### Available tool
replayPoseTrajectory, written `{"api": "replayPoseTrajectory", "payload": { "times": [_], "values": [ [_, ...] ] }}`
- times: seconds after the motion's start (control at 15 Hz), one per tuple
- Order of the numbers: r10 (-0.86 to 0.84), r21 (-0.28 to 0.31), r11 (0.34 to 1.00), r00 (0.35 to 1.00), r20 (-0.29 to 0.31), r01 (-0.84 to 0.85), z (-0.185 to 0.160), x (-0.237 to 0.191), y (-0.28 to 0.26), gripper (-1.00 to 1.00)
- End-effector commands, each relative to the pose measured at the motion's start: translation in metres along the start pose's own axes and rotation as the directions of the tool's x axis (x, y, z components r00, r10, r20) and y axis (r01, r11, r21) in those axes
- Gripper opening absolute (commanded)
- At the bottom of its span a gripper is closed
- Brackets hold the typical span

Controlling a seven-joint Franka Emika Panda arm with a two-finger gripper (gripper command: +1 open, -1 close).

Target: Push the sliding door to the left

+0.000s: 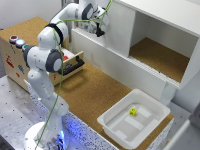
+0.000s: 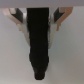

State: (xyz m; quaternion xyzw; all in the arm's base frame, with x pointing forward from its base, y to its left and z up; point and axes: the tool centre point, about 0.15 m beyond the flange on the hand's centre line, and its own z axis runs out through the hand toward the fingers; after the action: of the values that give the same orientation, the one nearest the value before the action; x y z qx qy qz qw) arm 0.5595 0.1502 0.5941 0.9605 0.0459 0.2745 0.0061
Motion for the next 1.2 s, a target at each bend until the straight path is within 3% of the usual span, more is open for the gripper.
{"api": "replayPoseTrajectory", "payload": {
  "times": [0.0,0.53,0.6,1.13],
  "values": [
    [-0.013,-0.108,0.994,0.997,0.075,0.021,0.036,0.05,-0.057,-1.0],
    [-0.03,-0.107,0.994,0.997,0.075,0.038,0.028,0.045,-0.071,-1.0],
    [-0.012,-0.005,1.0,1.0,-0.002,0.012,0.0,0.001,-0.016,1.0],
    [-0.051,0.012,0.999,0.998,-0.026,0.051,-0.025,-0.031,0.012,1.0]
  ]
}}
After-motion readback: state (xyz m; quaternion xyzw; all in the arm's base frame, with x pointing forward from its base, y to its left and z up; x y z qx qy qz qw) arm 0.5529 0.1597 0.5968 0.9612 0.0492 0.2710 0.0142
